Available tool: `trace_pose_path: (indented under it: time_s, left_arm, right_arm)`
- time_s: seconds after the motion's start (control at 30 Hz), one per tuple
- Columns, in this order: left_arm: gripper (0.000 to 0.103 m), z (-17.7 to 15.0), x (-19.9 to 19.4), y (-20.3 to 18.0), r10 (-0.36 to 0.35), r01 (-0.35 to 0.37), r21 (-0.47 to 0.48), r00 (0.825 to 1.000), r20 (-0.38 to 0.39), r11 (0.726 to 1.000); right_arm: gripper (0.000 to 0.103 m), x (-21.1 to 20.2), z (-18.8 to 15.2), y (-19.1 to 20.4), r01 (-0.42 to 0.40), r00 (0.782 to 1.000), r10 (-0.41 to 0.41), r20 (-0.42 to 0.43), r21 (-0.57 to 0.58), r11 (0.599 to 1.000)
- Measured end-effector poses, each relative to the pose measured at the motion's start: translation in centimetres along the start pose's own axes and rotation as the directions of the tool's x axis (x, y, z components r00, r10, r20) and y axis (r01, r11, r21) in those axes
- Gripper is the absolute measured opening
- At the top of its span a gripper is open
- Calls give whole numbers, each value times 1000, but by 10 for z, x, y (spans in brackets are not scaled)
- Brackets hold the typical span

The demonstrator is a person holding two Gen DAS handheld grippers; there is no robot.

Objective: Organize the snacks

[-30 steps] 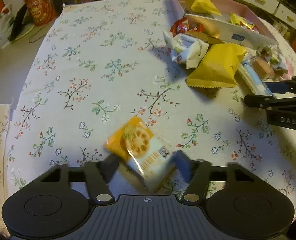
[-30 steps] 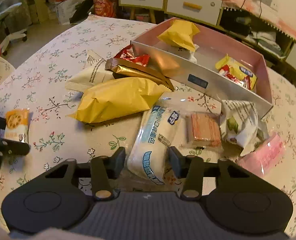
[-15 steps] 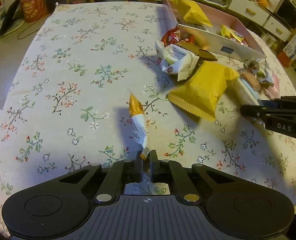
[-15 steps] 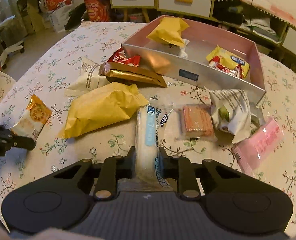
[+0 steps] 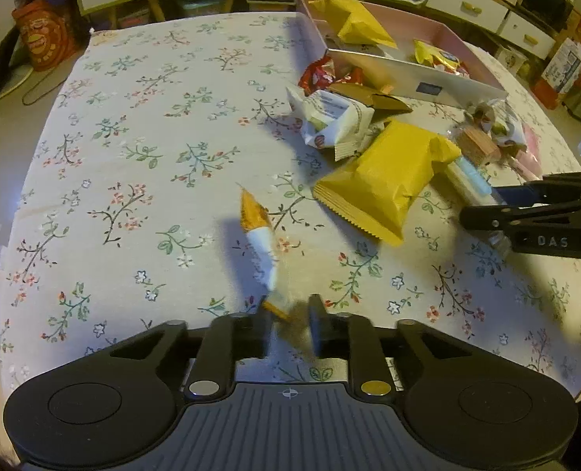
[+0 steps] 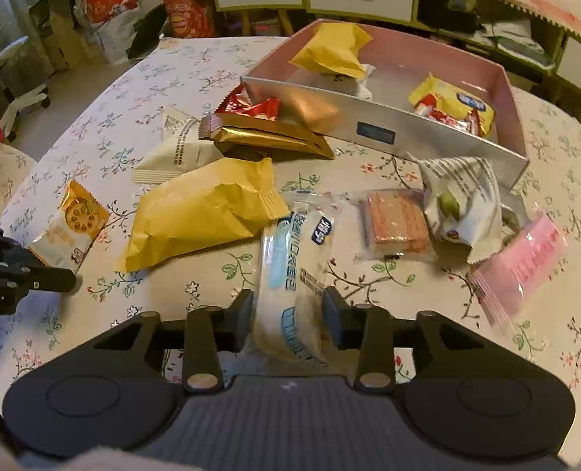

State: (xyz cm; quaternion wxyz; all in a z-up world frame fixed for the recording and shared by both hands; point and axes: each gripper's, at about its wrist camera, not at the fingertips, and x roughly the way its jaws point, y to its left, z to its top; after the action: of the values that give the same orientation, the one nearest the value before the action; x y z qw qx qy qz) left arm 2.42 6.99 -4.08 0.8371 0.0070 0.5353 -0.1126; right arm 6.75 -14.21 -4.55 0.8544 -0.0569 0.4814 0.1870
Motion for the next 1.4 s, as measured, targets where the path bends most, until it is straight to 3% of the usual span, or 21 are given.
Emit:
trace_pose_path:
  time_s: [0.1,0.17,0.23,0.3,0.4,1.0,1.4]
  left_arm:
    - [39,1,-1,0,3,-3,-1,1000,3,1000]
    - [48,1,-1,0,7,-7,-4,1000,7,1000]
    - [54,1,-2,0,9,-9,-5,1000,11,1000]
    - [59,1,-2,0,9,-9,-3,1000,12,1000]
    - [60,1,-1,-1,11,-11,-3,1000,13,1000]
    - [62,2,1,6,5,-5,-24,1000,1,1000]
    - [61,5,-1,30,-112,107,-116,993,-34,987]
  right_arm:
    - [51,3,-1,7,8,1000,-7,12,-34,999]
    - [51,5,-1,12,32,999,-30,18,-70,997]
    - [45,6,-2,17,64,998,-61,28,-111,992]
    - [28,5,-2,20,96,995,-92,40,-142,985]
    - [20,2,0,17,81,996,-77,32,-123,989]
    - [18,-17,5,18,54,997,-48,59,-113,992]
    - [18,-39,13,14,-8,994,16,104,-76,997]
